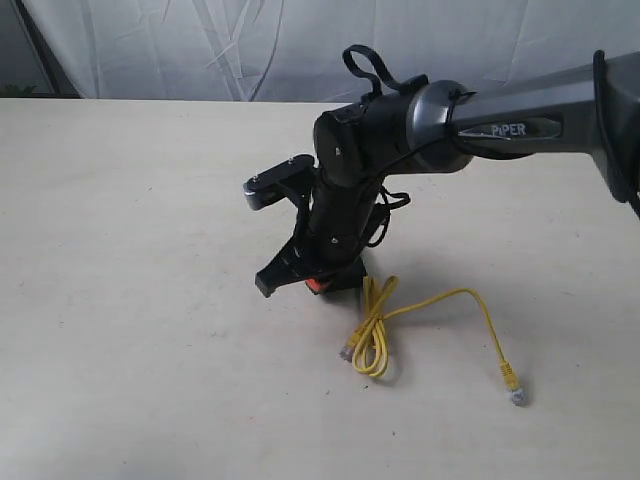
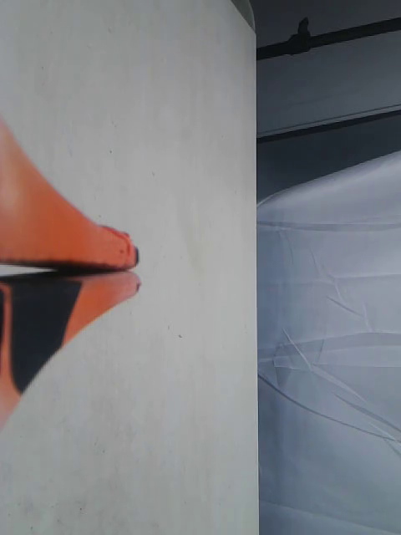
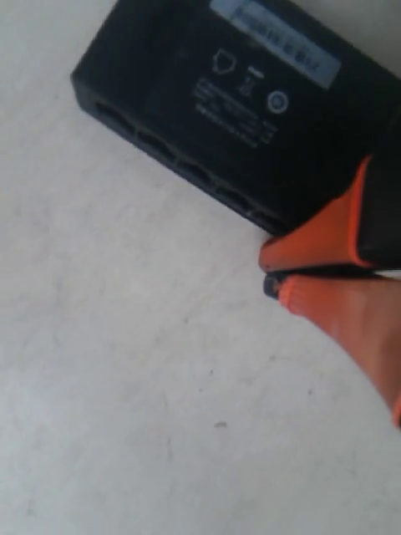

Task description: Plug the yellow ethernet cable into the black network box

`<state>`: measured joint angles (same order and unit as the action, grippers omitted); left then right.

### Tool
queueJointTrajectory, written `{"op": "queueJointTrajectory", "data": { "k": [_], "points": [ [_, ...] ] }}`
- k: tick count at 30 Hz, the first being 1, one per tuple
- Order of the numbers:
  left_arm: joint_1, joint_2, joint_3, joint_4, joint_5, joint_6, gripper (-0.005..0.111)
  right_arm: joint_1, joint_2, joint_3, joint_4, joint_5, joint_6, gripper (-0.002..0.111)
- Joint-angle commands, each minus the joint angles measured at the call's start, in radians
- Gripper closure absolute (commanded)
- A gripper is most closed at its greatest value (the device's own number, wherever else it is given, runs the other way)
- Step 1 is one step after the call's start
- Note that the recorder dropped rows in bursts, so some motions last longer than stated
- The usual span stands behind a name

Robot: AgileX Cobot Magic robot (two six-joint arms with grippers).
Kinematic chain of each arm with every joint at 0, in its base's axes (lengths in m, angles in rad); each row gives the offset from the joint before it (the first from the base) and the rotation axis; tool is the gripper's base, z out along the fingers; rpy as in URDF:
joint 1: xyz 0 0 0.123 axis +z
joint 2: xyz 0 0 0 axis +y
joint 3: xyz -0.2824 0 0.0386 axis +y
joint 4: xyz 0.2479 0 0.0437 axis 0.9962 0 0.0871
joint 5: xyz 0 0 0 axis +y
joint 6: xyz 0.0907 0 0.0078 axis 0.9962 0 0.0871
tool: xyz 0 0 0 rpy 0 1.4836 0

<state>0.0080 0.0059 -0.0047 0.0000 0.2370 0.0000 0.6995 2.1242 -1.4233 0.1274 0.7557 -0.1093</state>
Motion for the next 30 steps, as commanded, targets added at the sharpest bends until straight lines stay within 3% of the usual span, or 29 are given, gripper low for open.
{"op": "queueJointTrajectory", "data": {
  "k": [1, 13, 20, 24, 30],
  "points": [
    [0.001, -0.006, 0.005, 0.0, -0.006, 0.0, 0.107, -0.001, -0.007, 0.002, -0.067, 0.024, 0.009, 0.108],
    [0.001, -0.006, 0.005, 0.0, -0.006, 0.0, 0.107, -0.001, -0.087, 0.002, -0.249, -0.009, 0.099, 0.108],
    [0.001, -0.006, 0.005, 0.0, -0.006, 0.0, 0.107, -0.008, -0.091, 0.002, -0.243, -0.09, 0.109, 0.108],
    [0.001, -0.006, 0.005, 0.0, -0.006, 0.0, 0.107, -0.068, -0.091, -0.01, -0.091, -0.095, 0.096, 0.108],
    [0.001, -0.006, 0.005, 0.0, -0.006, 0.0, 0.107, -0.171, -0.089, -0.009, 0.194, -0.069, -0.088, 0.108]
  ]
}}
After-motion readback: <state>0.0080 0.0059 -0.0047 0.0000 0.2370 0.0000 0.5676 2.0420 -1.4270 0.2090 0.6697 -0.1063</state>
